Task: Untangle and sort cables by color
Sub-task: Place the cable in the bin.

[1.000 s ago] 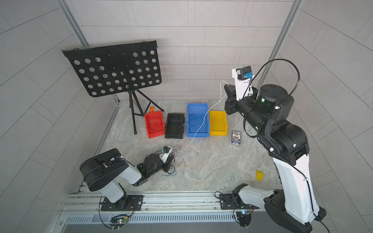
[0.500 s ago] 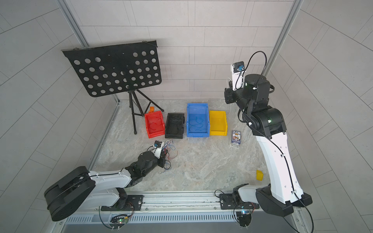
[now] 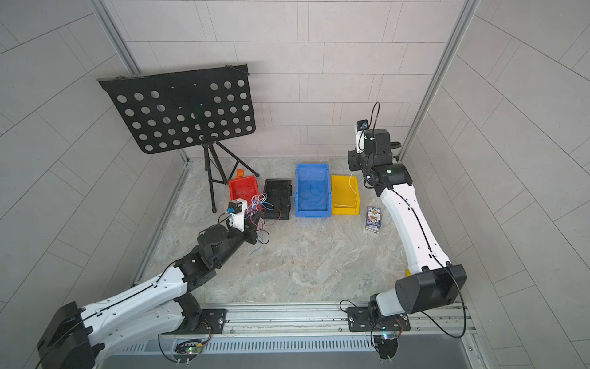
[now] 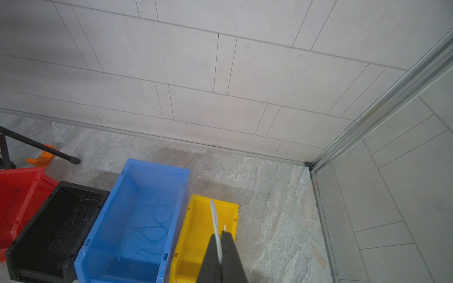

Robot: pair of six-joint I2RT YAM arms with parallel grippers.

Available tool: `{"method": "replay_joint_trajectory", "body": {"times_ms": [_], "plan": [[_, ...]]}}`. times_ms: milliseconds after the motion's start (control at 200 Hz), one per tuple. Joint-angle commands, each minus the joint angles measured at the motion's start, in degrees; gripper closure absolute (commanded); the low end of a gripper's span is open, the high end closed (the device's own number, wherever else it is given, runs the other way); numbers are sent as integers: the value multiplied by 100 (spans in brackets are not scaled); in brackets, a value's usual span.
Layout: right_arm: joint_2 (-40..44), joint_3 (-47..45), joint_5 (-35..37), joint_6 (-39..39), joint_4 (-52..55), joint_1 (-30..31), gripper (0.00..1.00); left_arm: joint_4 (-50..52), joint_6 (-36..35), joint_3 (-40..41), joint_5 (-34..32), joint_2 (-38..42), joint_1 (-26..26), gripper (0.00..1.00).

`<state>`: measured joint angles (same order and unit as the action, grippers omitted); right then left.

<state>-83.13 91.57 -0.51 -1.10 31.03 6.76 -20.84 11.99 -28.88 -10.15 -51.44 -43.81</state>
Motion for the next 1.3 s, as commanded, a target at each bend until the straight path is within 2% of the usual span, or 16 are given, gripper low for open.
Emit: {"method": "replay_joint_trajectory", "body": {"times_ms": [0, 170, 300, 440, 585, 665, 710, 755, 815, 891, 986, 1031, 1106, 1181, 1296], "plan": [[-181, -328, -199, -155, -608, -104, 100, 477, -211, -499, 46, 239, 53, 100], [-892, -557, -489, -248, -1041, -189, 100, 744, -349, -1426, 283, 95, 67, 100], [-1578, -237, -462, -156, -682, -281, 100, 949, -546, -2209, 568, -274, 66, 100], [-1876, -678, -587, -240, -1024, -307, 100, 964, -602, -3089, 970, -755, 68, 100], [-2682, -49, -960, -213, -47, -396, 100, 1481, -637, -4108, 1608, -1440, 66, 100], [-2769, -166, -1342, -258, -46, -453, 94, 867, -575, -3990, 1809, -1546, 58, 100], [-2795, -207, -1471, -270, -8, -455, 86, 458, -539, -3924, 1788, -1619, 53, 100], [-2825, -197, -1554, -300, 91, -456, 73, 472, -587, -3997, 1771, -1710, 49, 100], [-2774, -204, -1628, -302, 199, -450, 58, 1049, -600, -4200, 1646, -1787, 30, 100], [-2550, -345, -1714, -373, 77, -443, 49, 1144, -618, -3933, 1607, -1790, -56, 100], [-2191, -433, -1804, -406, 153, -398, 47, 749, -664, -3408, 1227, -1826, -66, 99], [-1981, -524, -1821, -406, 161, -352, 47, 916, -660, -3382, 804, -1863, -55, 99], [-1651, -649, -2036, -457, 166, -267, 47, 998, -961, -3412, 676, -2035, -40, 99], [-1254, -865, -2539, -577, -119, -95, 47, 1316, -1250, -3582, 1096, -2193, 6, 99], [-680, -892, -3537, -470, -213, 88, 46, 1888, -1310, -3813, 1695, -2236, 221, 100]]}}
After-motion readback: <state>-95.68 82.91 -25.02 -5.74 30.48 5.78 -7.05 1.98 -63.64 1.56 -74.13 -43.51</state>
